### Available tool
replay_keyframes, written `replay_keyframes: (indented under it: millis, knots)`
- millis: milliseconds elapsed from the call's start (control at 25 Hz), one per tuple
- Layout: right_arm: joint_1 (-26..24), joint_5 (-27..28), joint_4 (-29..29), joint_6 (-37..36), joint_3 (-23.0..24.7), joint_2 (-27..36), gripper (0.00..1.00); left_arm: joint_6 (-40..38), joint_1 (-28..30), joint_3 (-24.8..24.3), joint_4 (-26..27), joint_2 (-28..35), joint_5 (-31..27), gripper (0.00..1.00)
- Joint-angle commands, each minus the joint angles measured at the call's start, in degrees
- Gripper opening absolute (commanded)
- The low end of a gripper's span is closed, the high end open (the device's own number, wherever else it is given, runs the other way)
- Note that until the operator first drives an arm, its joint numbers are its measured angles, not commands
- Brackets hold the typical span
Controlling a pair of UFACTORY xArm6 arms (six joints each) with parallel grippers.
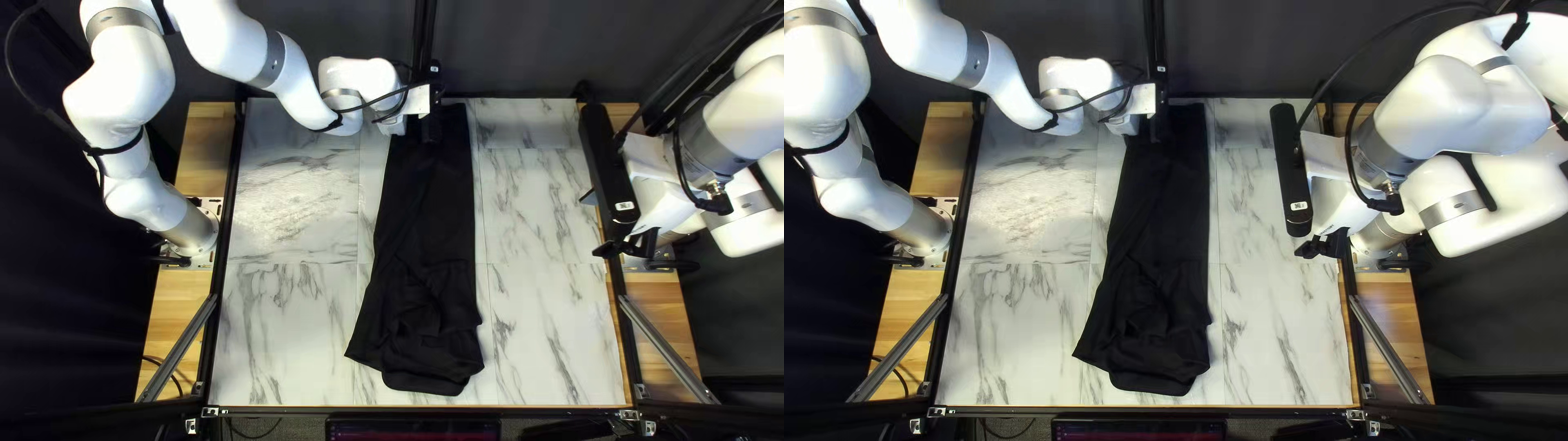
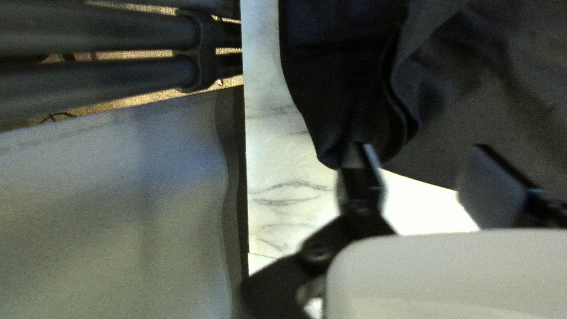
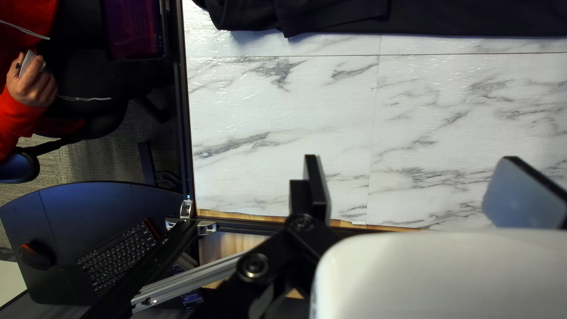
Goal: Fold t-shirt
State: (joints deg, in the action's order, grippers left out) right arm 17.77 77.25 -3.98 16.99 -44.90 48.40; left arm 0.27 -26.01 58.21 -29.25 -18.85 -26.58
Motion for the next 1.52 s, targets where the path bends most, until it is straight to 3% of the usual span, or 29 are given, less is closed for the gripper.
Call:
replay_keyframes:
  millis: [40, 200, 320, 440, 600, 800, 1000, 1520]
  knots:
    - [0.0, 0.0, 0.0, 0.0, 0.0, 0.0, 1.00, -3.9, 1.8, -3.4, -3.4, 3.1, -1.6, 1.00]
    - [0.0, 0.0, 0.0, 0.0, 0.0, 0.0, 1.00, -11.3, 7.5, -14.2, -7.3, 13.7, -4.3, 1.00]
    - [0.0, 0.0, 0.0, 0.0, 0.0, 0.0, 1.00, -14.6, 13.1, -18.9, -7.5, 19.6, -8.0, 1.00]
    - [0.0, 0.0, 0.0, 0.0, 0.0, 0.0, 1.00, -17.6, 20.0, -21.5, -6.6, 24.2, -12.8, 1.00]
    - [0.0, 0.0, 0.0, 0.0, 0.0, 0.0, 1.00, -21.3, 28.6, -21.8, -5.5, 25.4, -16.5, 1.00]
    - [0.0, 0.0, 0.0, 0.0, 0.0, 0.0, 1.00, -28.2, 40.7, -18.0, -4.7, 22.5, -19.8, 1.00]
    - [0.0, 0.0, 0.0, 0.0, 0.0, 0.0, 1.00, -31.3, 47.9, -12.8, -4.8, 19.3, -22.3, 1.00]
    - [0.0, 0.0, 0.0, 0.0, 0.0, 0.0, 1.00, -35.4, 54.4, 0.6, -4.2, 6.2, -25.0, 1.00]
